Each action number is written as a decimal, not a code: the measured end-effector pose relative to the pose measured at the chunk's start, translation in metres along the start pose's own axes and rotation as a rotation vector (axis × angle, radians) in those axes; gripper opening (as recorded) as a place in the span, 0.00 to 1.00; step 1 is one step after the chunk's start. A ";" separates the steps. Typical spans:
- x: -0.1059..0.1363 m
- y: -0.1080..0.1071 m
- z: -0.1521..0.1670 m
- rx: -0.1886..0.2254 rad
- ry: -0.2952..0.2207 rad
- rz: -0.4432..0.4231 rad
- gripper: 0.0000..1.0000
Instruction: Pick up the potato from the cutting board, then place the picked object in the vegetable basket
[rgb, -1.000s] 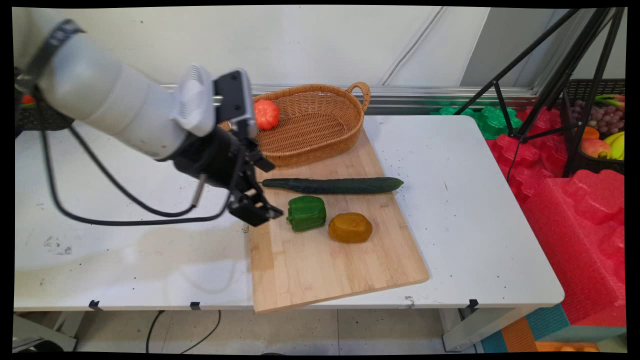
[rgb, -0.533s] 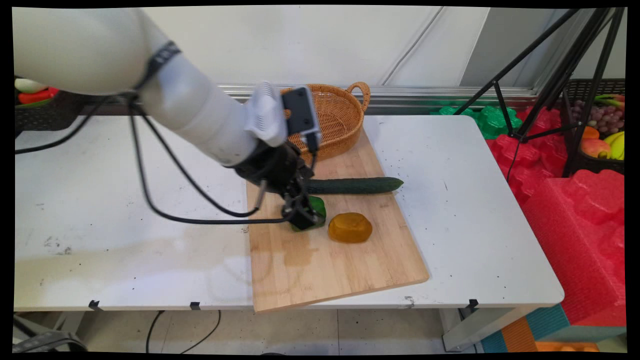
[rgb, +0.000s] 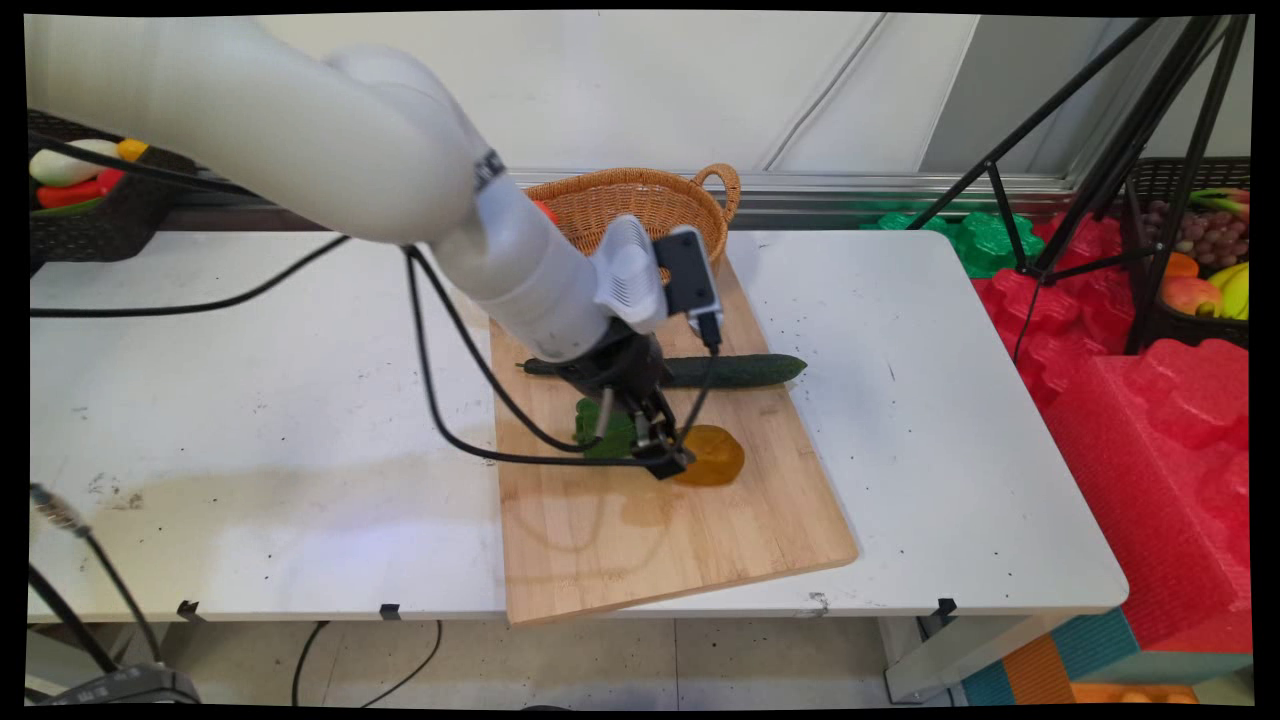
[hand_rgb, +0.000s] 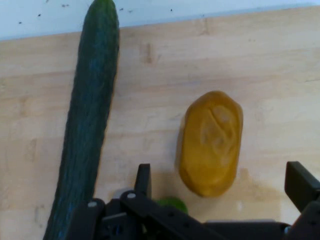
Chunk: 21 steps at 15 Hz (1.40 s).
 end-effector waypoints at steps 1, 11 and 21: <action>0.002 0.000 0.009 -0.004 -0.007 0.001 1.00; 0.011 -0.001 0.062 -0.035 -0.050 0.002 0.00; 0.012 0.001 0.043 -0.034 -0.025 0.010 0.00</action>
